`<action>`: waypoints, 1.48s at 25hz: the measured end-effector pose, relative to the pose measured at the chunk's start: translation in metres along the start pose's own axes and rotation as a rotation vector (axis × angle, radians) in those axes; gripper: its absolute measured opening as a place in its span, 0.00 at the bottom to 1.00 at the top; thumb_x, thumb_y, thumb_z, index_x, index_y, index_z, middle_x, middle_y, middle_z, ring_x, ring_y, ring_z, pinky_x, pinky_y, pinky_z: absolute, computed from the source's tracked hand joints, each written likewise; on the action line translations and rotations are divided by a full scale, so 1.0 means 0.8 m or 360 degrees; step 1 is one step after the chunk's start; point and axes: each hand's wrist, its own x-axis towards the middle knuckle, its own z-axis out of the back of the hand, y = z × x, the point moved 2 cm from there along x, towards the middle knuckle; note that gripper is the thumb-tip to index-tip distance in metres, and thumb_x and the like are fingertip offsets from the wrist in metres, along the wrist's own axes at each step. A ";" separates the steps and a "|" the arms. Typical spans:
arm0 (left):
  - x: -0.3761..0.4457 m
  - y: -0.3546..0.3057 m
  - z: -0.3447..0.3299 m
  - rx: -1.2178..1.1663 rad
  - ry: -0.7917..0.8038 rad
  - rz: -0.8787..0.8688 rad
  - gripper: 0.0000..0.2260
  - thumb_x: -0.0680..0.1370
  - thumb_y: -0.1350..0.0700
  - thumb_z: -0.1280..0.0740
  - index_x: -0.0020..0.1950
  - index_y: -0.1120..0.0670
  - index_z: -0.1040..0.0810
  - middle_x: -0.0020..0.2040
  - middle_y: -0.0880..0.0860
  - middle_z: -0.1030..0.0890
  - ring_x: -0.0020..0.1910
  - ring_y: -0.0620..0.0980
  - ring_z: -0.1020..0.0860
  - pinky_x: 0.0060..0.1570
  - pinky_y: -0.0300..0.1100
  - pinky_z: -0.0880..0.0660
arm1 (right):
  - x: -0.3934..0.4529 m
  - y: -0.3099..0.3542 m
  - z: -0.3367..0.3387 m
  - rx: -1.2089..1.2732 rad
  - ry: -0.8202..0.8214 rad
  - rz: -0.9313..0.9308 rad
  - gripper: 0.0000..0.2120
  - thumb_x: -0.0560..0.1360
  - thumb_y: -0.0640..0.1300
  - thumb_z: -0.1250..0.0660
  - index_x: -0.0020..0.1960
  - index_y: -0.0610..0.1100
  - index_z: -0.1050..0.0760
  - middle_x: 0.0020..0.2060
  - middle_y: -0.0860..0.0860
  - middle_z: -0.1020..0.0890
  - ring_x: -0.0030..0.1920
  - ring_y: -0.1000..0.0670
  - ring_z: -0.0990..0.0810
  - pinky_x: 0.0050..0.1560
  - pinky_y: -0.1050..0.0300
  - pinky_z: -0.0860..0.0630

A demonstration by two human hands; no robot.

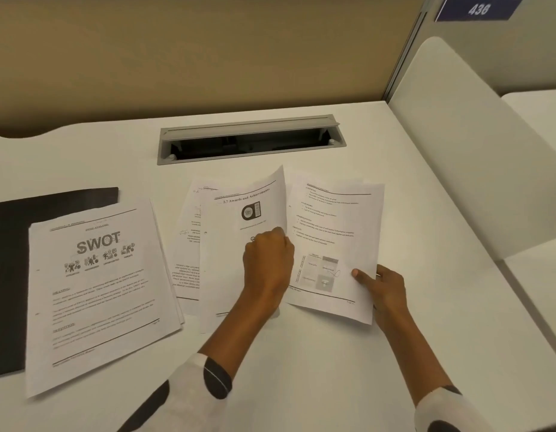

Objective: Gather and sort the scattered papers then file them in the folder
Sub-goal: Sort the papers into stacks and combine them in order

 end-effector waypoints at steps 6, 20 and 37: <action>0.007 -0.004 0.007 -0.0364 -0.0049 -0.0118 0.09 0.77 0.57 0.36 0.43 0.60 0.21 0.40 0.55 0.16 0.36 0.52 0.20 0.42 0.47 0.22 | 0.003 0.003 0.023 -0.0177 0.0025 0.0067 0.15 0.70 0.40 0.27 0.55 0.38 0.21 0.50 0.40 0.16 0.49 0.38 0.18 0.54 0.39 0.22; 0.051 0.117 0.014 0.0119 -0.0199 0.0164 0.15 0.75 0.68 0.41 0.61 0.63 0.26 0.61 0.64 0.24 0.62 0.59 0.29 0.59 0.50 0.30 | -0.002 0.013 -0.029 -0.0109 0.0178 -0.0151 0.21 0.60 0.48 0.20 0.49 0.41 0.20 0.45 0.46 0.15 0.44 0.44 0.16 0.45 0.49 0.19; 0.012 0.094 -0.029 -0.0253 0.0394 0.0154 0.23 0.81 0.50 0.48 0.75 0.55 0.46 0.76 0.58 0.41 0.75 0.56 0.44 0.73 0.52 0.45 | 0.007 0.003 -0.002 0.0254 0.0432 -0.0288 0.12 0.65 0.34 0.25 0.47 0.35 0.20 0.40 0.43 0.13 0.37 0.43 0.14 0.36 0.52 0.18</action>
